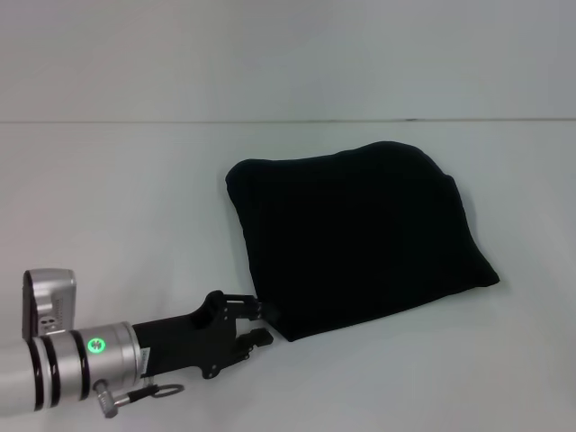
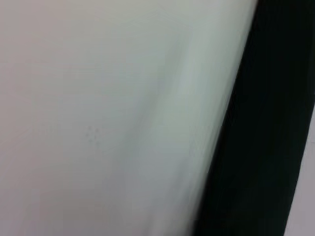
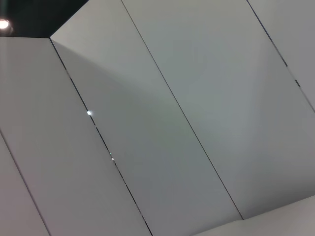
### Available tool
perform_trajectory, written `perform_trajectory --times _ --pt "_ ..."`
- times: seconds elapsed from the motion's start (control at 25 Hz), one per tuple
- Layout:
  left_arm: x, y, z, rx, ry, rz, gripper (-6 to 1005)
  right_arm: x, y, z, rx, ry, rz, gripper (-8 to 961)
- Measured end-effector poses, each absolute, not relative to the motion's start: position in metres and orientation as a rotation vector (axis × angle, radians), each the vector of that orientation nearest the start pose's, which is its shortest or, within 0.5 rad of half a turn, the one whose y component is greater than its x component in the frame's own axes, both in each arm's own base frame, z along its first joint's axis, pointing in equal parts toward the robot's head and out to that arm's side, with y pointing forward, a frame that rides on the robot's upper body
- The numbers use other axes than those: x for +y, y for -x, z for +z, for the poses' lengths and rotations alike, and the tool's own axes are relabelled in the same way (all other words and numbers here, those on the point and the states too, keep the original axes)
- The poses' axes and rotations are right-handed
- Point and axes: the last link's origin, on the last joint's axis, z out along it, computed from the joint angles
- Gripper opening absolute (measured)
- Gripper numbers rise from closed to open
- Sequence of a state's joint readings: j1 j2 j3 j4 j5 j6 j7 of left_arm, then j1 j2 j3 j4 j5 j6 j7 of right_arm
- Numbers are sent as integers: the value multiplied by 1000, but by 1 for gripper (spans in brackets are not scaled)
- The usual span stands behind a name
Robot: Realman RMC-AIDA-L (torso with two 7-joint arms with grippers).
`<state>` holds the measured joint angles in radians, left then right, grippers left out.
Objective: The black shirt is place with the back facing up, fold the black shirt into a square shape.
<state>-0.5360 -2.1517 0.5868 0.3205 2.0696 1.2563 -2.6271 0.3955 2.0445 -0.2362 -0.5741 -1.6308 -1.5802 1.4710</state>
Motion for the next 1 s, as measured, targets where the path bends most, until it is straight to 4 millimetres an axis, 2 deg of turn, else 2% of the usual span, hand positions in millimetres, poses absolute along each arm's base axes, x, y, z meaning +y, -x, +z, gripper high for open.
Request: perform_trajectory --times 0.2,0.56,1.0 --pt "309 285 -90 2569 -1525 829 371 314 -324 103 873 1869 1268 699" --pt "318 282 -91 2587 -1552 845 320 314 -324 102 875 1870 1268 699" --pt "318 282 -93 2589 -1564 830 241 314 -324 103 875 1867 1269 699"
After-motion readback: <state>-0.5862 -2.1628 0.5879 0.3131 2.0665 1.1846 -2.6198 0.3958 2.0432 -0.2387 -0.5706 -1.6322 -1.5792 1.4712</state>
